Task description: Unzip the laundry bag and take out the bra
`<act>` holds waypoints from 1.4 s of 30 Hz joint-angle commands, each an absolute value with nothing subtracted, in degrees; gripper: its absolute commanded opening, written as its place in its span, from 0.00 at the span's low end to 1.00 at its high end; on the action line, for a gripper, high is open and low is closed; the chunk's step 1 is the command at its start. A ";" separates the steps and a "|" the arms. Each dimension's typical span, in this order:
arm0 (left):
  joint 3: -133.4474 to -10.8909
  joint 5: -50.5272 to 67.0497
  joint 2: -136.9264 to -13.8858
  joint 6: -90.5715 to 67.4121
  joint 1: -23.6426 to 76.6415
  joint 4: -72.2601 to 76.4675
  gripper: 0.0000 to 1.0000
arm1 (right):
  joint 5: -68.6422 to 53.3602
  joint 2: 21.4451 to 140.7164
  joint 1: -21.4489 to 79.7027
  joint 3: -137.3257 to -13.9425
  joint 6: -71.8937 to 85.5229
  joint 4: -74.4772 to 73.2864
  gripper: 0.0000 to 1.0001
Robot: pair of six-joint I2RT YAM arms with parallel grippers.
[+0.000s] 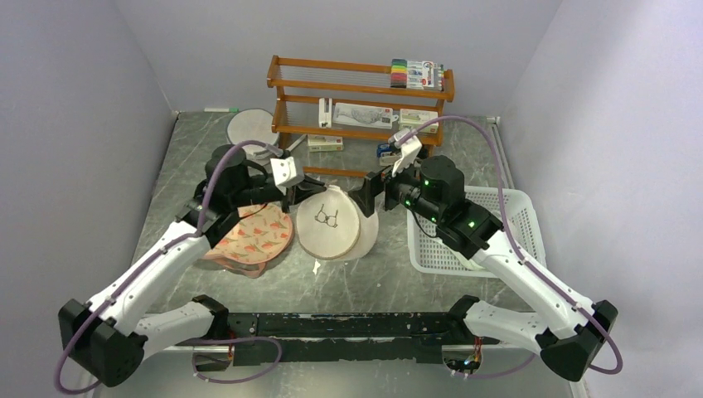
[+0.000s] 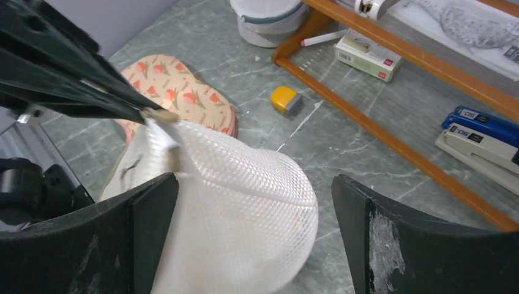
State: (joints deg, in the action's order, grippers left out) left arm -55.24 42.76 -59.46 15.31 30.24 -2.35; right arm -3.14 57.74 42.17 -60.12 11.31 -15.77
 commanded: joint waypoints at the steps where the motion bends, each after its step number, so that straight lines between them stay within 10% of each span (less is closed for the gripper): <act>1: -53.48 42.25 -62.29 19.96 30.79 1.90 0.07 | -6.60 58.33 42.45 -59.20 9.76 -12.88 0.98; 17: -48.95 42.45 -64.04 24.41 33.48 5.31 0.07 | -15.47 59.96 42.40 -52.15 9.37 -10.52 0.81; 24: -49.81 39.00 -65.32 23.05 33.53 5.74 0.08 | -21.21 62.55 42.41 -46.77 15.58 -3.00 0.39; 32: -50.92 27.56 -63.63 17.00 33.57 8.68 0.72 | -12.01 60.35 42.38 -38.69 35.62 12.61 0.05; 42: -52.82 25.81 -64.45 13.36 33.57 8.69 0.81 | -1.07 59.58 43.72 -29.37 57.69 29.07 0.09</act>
